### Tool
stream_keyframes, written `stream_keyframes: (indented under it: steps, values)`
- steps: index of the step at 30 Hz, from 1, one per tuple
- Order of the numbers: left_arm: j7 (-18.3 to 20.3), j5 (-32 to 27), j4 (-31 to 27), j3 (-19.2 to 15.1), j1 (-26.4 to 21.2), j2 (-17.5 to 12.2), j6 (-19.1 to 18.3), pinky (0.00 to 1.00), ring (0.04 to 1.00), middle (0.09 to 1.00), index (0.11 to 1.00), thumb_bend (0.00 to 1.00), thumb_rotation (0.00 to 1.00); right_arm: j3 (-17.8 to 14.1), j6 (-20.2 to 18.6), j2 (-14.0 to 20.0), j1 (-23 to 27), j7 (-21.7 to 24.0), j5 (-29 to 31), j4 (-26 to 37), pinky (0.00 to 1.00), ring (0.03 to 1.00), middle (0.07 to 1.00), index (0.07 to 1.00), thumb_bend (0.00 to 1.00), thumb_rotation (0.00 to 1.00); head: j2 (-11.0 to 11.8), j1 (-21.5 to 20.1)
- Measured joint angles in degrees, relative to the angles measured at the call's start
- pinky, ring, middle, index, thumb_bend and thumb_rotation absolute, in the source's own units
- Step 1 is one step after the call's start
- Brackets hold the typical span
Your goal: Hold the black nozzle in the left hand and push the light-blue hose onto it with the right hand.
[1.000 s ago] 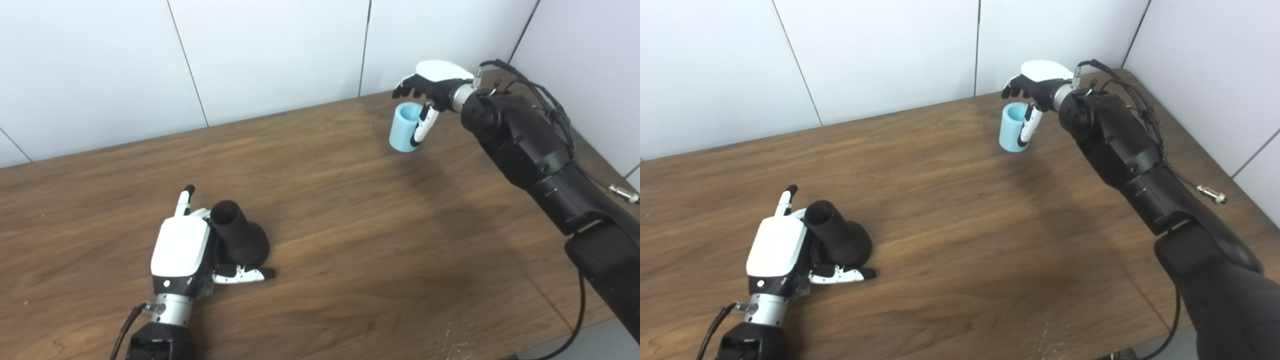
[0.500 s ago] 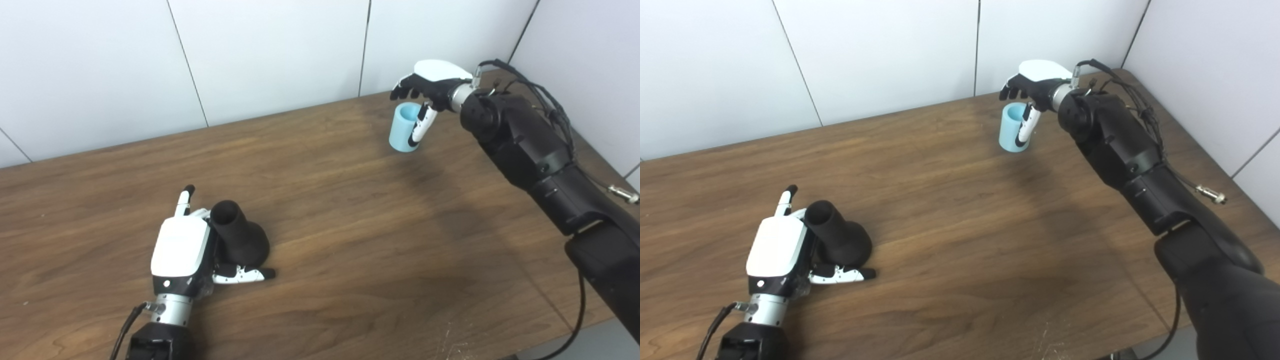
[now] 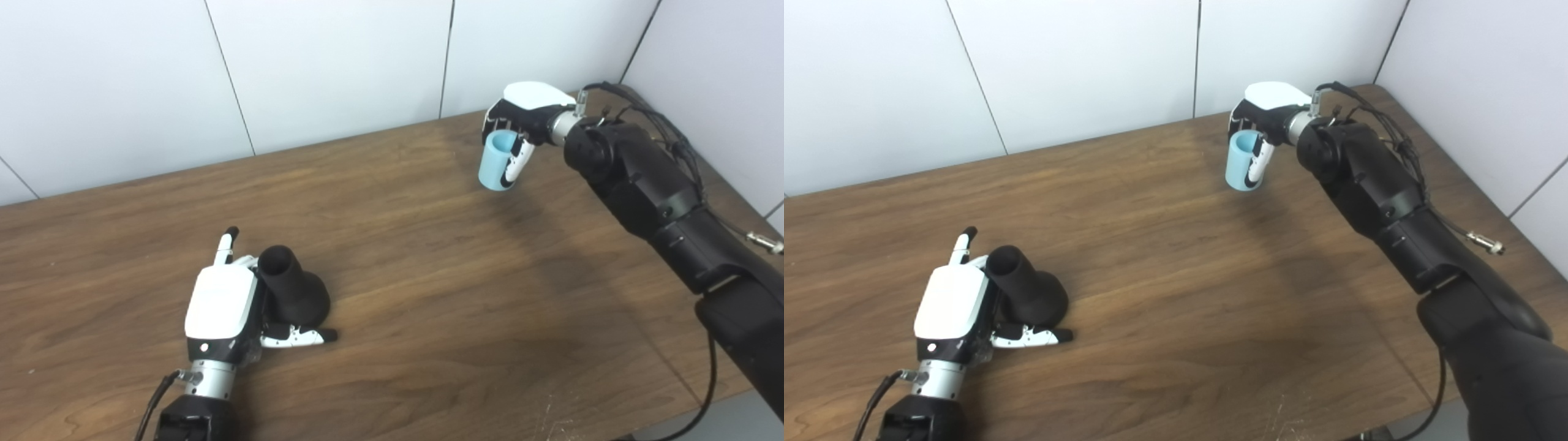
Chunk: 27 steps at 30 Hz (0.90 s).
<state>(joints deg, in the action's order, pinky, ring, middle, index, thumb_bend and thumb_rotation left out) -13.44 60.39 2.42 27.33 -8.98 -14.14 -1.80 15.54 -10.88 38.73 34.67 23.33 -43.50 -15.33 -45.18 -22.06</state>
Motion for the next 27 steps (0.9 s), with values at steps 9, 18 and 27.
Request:
stream_keyframes:
  steps: [9, 18, 27]
  values:
    - [-0.01, -0.04, -0.11, -0.12, 0.07, 0.0, -0.08, 0.98, 0.564, 0.441, 0.5, 0.52, 0.0, 1.36, 2.45, 0.18, -0.17, -4.0, -3.75, -0.27, 0.35, 0.391, 0.476, 0.513, 0.52, 0.0, -0.44, -0.17]
    - [0.03, 0.01, -0.28, -0.09, 0.13, 0.01, -0.1, 0.99, 0.572, 0.445, 0.499, 0.52, 0.0, -1.2, 3.09, 0.08, -1.53, -6.12, -3.4, 1.62, 0.42, 0.406, 0.508, 0.489, 0.52, 0.0, 0.26, 3.24]
    - [0.07, 0.43, -0.32, -0.02, 0.17, 0.11, -0.44, 1.0, 0.606, 0.465, 0.496, 0.52, 0.0, -3.49, 2.18, -0.04, -4.25, -4.33, -0.5, 11.3, 0.4, 0.398, 0.514, 0.487, 0.52, 0.0, 2.9, 10.01]
